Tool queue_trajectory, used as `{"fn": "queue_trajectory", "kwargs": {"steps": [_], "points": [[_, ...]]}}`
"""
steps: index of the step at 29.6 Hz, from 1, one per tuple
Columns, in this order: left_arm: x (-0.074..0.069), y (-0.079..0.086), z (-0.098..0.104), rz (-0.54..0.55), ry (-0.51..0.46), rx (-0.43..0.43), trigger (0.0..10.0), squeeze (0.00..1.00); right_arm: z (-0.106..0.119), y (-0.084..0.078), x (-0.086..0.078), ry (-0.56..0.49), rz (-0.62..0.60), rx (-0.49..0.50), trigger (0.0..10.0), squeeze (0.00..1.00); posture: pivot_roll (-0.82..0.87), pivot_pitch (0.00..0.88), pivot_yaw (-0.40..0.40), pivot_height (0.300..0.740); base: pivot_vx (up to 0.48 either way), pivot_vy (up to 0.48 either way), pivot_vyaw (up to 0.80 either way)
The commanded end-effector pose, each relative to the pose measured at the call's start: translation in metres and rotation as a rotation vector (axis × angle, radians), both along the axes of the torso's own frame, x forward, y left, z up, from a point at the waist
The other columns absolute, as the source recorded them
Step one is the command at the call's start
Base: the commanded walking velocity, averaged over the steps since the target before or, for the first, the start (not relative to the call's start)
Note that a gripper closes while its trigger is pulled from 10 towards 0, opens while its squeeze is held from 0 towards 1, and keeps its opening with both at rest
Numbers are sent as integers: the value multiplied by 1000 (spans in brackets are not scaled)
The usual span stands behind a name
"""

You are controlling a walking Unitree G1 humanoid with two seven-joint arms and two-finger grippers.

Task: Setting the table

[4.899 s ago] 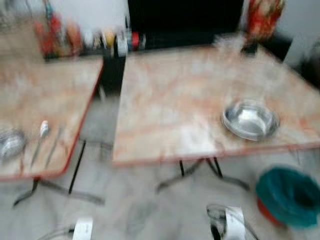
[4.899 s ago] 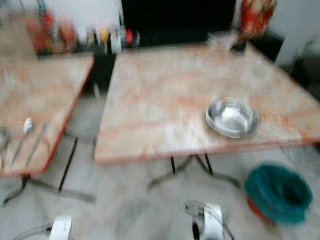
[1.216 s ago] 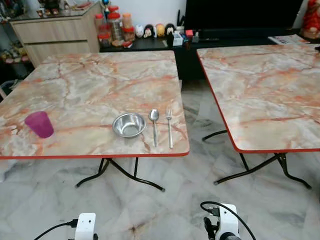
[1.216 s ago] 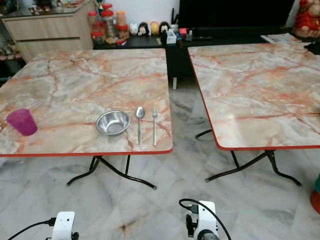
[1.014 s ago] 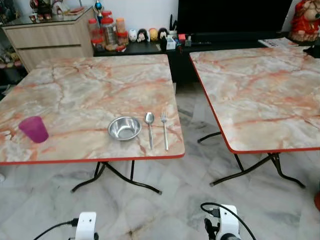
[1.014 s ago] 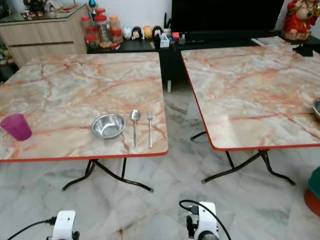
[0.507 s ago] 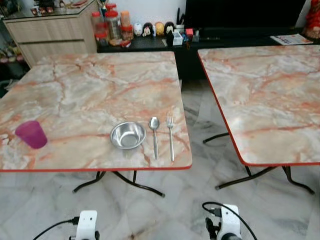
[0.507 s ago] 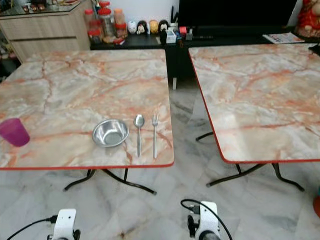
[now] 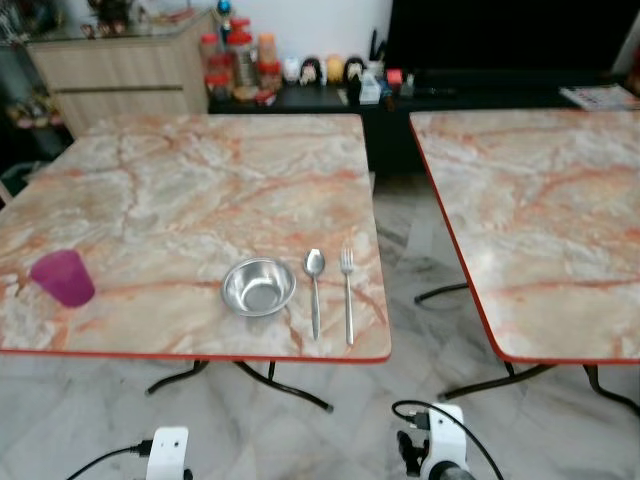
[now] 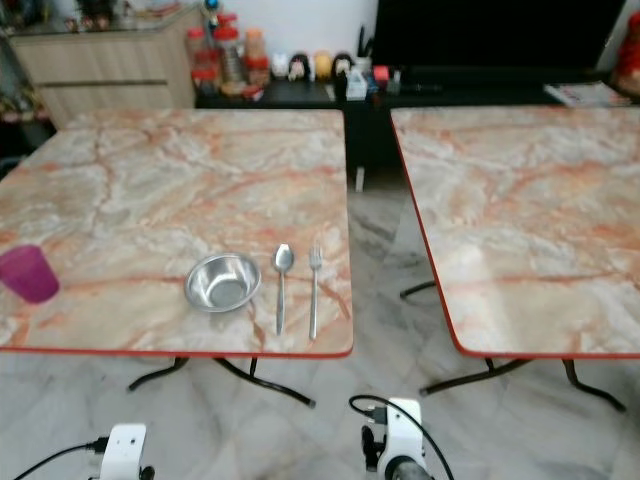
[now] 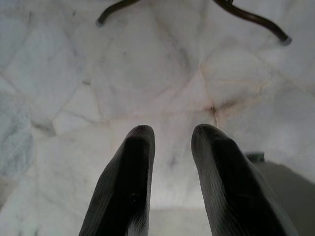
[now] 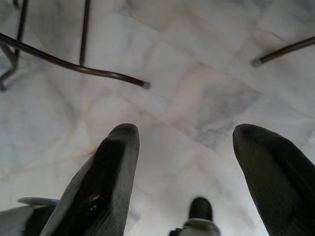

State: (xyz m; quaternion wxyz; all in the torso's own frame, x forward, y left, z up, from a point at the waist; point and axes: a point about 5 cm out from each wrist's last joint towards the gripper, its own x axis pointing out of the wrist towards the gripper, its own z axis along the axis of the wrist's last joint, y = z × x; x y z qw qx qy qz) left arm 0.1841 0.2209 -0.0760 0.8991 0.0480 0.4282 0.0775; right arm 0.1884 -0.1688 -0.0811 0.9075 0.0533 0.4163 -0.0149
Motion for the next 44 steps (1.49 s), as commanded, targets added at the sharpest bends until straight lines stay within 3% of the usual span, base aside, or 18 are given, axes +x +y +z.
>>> {"fn": "queue_trajectory", "kwargs": {"steps": [1,7,11,12,13,14,16,17,23,24,26,27,30,32,33,37,40,44], "points": [[-11,6,-3,21,6,25,10000,0,-2,-2,-4,14,2,-5,10000,0,45,0,33,727,0,0,0],[-19,33,7,153,-133,92,10000,0,-3,-2,-6,18,1,-4,10000,0,55,0,33,727,0,0,0],[-26,62,26,316,-325,154,10000,0,-4,-2,-8,32,21,-11,10000,0,89,0,27,727,0,0,0],[-27,76,43,370,-449,194,10000,0,-4,0,-7,31,29,-11,10000,0,99,0,25,727,0,0,0],[-27,76,43,370,-449,194,10000,0,-4,0,-7,31,29,-11,10000,0,99,0,25,727,0,0,0],[-25,86,61,395,-547,251,10000,0,-3,1,-6,28,36,-9,10000,0,107,0,24,727,0,0,0],[-20,97,81,430,-642,305,10000,0,-2,3,-4,26,47,-8,10000,0,112,0,21,727,0,0,0],[-10,104,101,457,-723,332,10000,0,-2,3,-3,24,55,-8,10000,0,116,0,18,727,0,0,0],[-8,106,107,464,-750,340,10000,0,-2,3,-2,23,56,-8,10000,0,116,0,18,727,0,0,0],[19,106,136,443,-868,328,10000,0,-1,3,-1,21,57,-10,10000,0,117,0,14,727,0,0,0],[55,96,187,383,-1057,285,10000,0,0,2,1,18,47,-13,10000,0,109,0,18,727,0,0,0],[74,81,212,315,-1139,221,10000,0,0,0,1,15,30,-13,10000,0,101,0,22,727,0,0,0],[86,65,222,253,-1161,162,10000,0,0,-1,1,14,21,-13,10000,0,92,0,24,727,0,0,0],[107,31,235,110,-1174,40,10000,0,-1,-1,-1,17,13,-11,10000,0,88,0,27,727,0,0,0],[111,24,238,84,-1170,7,10000,0,-1,-2,-2,18,8,-11,10000,0,80,0,28,727,0,0,0],[121,9,246,20,-1171,-52,10000,0,-2,-2,-3,21,5,-10,10000,0,75,0,29,727,0,0,0],[131,-5,246,-33,-1101,-125,10000,0,-3,-3,-5,26,-5,-11,10000,0,75,0,29,727,0,0,0],[143,-19,247,-94,-1036,-132,10000,0,-3,-3,-5,26,-8,-11,10000,0,70,0,31,727,0,0,0]]}}
